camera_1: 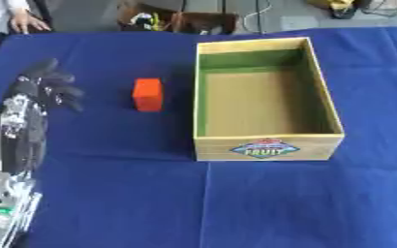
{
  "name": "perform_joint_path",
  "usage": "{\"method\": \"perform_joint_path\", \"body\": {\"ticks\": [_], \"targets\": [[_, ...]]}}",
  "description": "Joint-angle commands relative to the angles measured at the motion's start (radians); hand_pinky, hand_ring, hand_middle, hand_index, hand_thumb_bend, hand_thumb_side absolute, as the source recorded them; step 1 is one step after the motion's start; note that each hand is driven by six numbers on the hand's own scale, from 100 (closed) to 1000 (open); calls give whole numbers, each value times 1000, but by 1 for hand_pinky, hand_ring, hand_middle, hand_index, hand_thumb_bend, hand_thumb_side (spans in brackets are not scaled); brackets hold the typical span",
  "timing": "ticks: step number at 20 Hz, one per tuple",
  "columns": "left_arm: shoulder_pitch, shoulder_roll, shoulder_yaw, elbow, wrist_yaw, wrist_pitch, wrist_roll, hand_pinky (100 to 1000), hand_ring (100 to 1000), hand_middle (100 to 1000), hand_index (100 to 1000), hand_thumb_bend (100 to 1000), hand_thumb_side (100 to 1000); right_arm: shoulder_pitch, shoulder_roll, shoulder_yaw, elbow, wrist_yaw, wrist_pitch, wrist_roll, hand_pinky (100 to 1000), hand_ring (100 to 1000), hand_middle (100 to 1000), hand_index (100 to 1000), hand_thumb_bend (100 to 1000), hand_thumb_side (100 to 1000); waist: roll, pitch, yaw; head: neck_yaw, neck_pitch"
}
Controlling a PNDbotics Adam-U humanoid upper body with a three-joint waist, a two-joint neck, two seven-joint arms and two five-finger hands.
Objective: Pick up objects on the table and place them in the box.
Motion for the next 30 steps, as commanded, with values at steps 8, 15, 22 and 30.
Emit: {"method": "perform_joint_path", "body": {"ticks": [8, 15, 22, 30], "targets": [[-124, 127, 17, -13, -147, 55, -23, 479, 607, 654, 868, 100, 725, 0, -10, -5, -15, 0, 10, 2, 809, 957, 720, 959, 100, 985, 6, -24, -4, -4, 18], [-272, 267, -13, 68, -369, 111, -135, 509, 641, 685, 890, 100, 514, 5, -10, -1, -15, 0, 10, 6, 810, 957, 720, 959, 100, 984, 5, -27, -11, -1, 7], [-403, 350, -48, 169, -519, 98, -350, 623, 760, 781, 961, 100, 498, 11, -8, 1, -15, 5, 11, 9, 810, 957, 719, 960, 100, 985, 6, -28, -9, 0, 27], [-566, 430, -107, 343, -568, -36, -681, 716, 859, 879, 1000, 100, 732, 19, -11, 7, -15, 15, 11, 16, 810, 957, 719, 959, 100, 984, 12, -26, -14, 1, 39]]}}
